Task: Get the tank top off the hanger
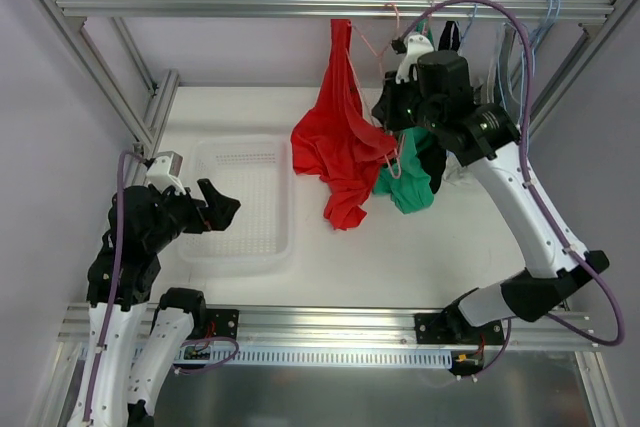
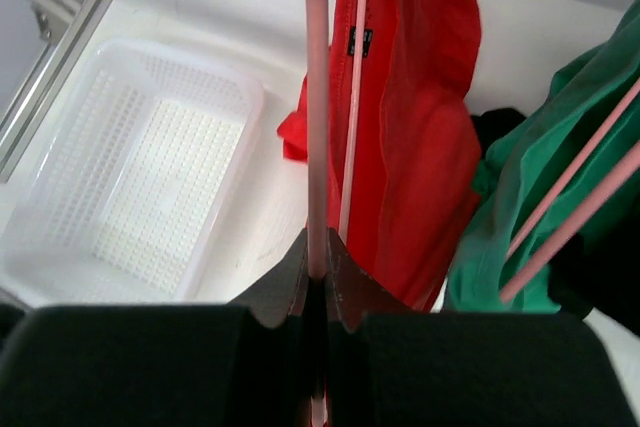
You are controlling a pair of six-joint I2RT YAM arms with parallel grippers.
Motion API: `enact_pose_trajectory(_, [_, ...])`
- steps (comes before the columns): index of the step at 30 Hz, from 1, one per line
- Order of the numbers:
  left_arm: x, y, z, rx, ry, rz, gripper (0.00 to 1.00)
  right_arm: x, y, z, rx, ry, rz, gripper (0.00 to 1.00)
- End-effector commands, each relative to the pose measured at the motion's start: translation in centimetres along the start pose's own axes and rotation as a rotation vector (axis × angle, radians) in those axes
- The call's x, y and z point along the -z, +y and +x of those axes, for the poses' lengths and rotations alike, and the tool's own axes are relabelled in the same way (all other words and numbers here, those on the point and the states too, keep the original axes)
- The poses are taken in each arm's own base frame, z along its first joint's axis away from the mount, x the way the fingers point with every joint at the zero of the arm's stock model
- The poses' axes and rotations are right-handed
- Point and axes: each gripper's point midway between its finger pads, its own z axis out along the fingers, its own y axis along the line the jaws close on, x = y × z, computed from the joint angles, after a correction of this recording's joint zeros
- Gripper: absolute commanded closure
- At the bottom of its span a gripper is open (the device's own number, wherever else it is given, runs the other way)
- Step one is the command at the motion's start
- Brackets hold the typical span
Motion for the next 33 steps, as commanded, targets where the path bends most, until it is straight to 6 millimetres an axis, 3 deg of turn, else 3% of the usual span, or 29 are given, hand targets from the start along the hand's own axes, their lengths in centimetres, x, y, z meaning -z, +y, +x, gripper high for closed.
enact_pose_trajectory(1, [1.0, -3.9, -2.4, -0.066, -0.051, 0.181, 0.01, 3.4, 1.7, -0.3, -0.012, -0.075, -0.112, 1.00])
enact_pose_trajectory(2, [1.2, -4.4, -2.9, -0.067, -0.055, 0.200, 0.01, 5.0, 2.0, -0.1, -0.011, -0.096, -0.135, 1.00])
enact_pose_trajectory(4, [1.3, -5.8, -4.1, -0.076, -0.054, 0.259, 0.01, 5.2, 2.1, 2.2, -0.006, -0.061, -0.159, 1.00])
enact_pose_trajectory(5, [1.3, -6.4, -4.7, -0.071, -0.054, 0.278, 0.01, 6.9, 2.4, 2.4, -0.004, -0.083, -0.192, 1.00])
enact_pose_trajectory(8, [1.0, -8.3, -6.8, -0.081, -0.069, 0.328, 0.01, 8.1, 2.5, 5.5, -0.009, -0.055, -0.225, 1.00])
enact_pose_trajectory(9, [1.3, -9.2, -7.9, -0.095, -0.093, 0.341, 0.01, 10.1, 2.4, 5.6, -0.012, -0.092, -0.236, 1.00])
enact_pose_trajectory(10, [0.5, -11.0, -7.5, -0.117, -0.049, 0.393, 0.01, 10.2, 2.2, 7.0, -0.021, -0.075, -0.235, 1.00])
enact_pose_trajectory(12, [0.1, -12.9, -9.7, -0.158, -0.098, 0.365, 0.01, 13.0, 2.4, 7.8, -0.035, -0.107, -0.265, 1.00])
enact_pose_trajectory(13, [-1.0, -15.5, -8.1, -0.227, -0.034, 0.417, 0.01, 13.9, 2.3, 8.2, -0.038, -0.107, -0.268, 1.00])
enact_pose_trajectory(14, [-0.9, -16.3, -10.5, -0.250, -0.111, 0.360, 0.01, 14.9, 2.3, 9.1, -0.040, -0.081, -0.275, 1.00])
enact_pose_trajectory(15, [-1.0, -17.4, -11.0, -0.280, -0.129, 0.351, 0.01, 16.4, 2.4, 9.2, -0.043, -0.098, -0.287, 1.00])
enact_pose_trajectory(16, [-1.8, -19.9, -9.8, -0.360, -0.100, 0.383, 0.01, 17.3, 2.4, 9.5, -0.044, -0.095, -0.291, 1.00])
enact_pose_trajectory(17, [-1.8, -21.2, -10.3, -0.388, -0.117, 0.388, 0.01, 18.4, 2.6, 9.5, -0.041, -0.098, -0.309, 1.00])
enact_pose_trajectory(18, [-0.9, -22.7, -12.7, -0.397, -0.182, 0.389, 0.01, 19.3, 2.5, 10.5, -0.045, -0.066, -0.306, 1.00])
enact_pose_trajectory(19, [-2.5, -24.2, -12.1, -0.466, -0.163, 0.385, 0.01, 20.5, 2.5, 10.8, -0.043, -0.071, -0.312, 0.99])
enact_pose_trajectory(20, [-1.2, -26.6, -13.4, -0.478, -0.202, 0.437, 0.01, 21.7, 2.6, 11.4, -0.044, -0.049, -0.322, 1.00])
enact_pose_trajectory(21, [-1.4, -27.5, -13.8, -0.502, -0.217, 0.435, 0.01, 22.4, 2.5, 11.6, -0.045, -0.046, -0.323, 1.00])
enact_pose_trajectory(22, [-3.1, -28.8, -12.8, -0.552, -0.193, 0.426, 0.01, 23.2, 2.5, 11.8, -0.044, -0.048, -0.325, 1.00])
enact_pose_trajectory(23, [-2.5, -30.3, -13.8, -0.566, -0.225, 0.451, 0.01, 23.7, 2.4, 12.4, -0.046, -0.028, -0.324, 1.00])
enact_pose_trajectory(26, [-4.0, -32.2, -13.6, -0.599, -0.224, 0.452, 0.05, 25.2, 2.4, 12.3, -0.043, -0.055, -0.330, 1.00])
enact_pose_trajectory(33, [-6.3, -34.3, -11.2, -0.591, -0.165, 0.499, 0.18, 26.6, 2.6, 11.6, -0.060, -0.092, -0.344, 1.00])
